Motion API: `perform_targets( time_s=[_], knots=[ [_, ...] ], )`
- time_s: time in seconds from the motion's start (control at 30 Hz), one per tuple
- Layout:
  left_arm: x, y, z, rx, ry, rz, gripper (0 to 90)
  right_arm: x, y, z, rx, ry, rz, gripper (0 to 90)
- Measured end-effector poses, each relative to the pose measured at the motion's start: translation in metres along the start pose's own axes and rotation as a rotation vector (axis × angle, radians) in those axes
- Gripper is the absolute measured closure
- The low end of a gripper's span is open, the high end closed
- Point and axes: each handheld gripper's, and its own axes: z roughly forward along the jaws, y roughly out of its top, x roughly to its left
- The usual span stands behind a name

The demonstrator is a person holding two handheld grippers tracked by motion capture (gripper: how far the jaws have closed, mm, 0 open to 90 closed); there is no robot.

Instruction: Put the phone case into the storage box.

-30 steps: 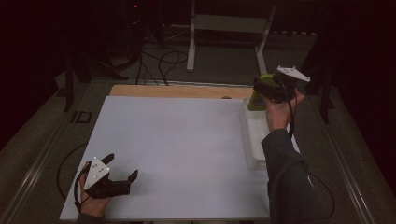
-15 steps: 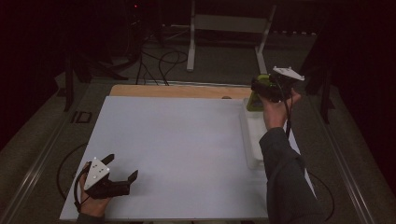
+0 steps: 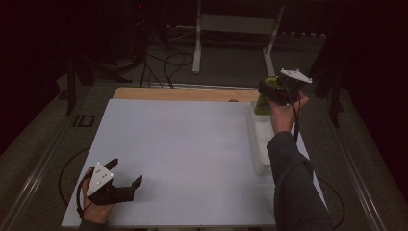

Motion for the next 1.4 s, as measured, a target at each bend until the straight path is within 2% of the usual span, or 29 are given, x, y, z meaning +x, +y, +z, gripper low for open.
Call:
perform_targets(
  time_s=[0.67, 1.4],
  knots=[
    [-0.002, 0.001, 0.000, -0.005, -0.008, 0.005, 0.0, -0.007, -0.007, 0.010, 0.033, -0.017, -0.011, 15.4],
    [-0.003, 0.001, 0.001, -0.006, -0.013, 0.007, 0.0, -0.003, -0.013, 0.023, 0.065, -0.019, -0.016, 15.4]
  ],
)
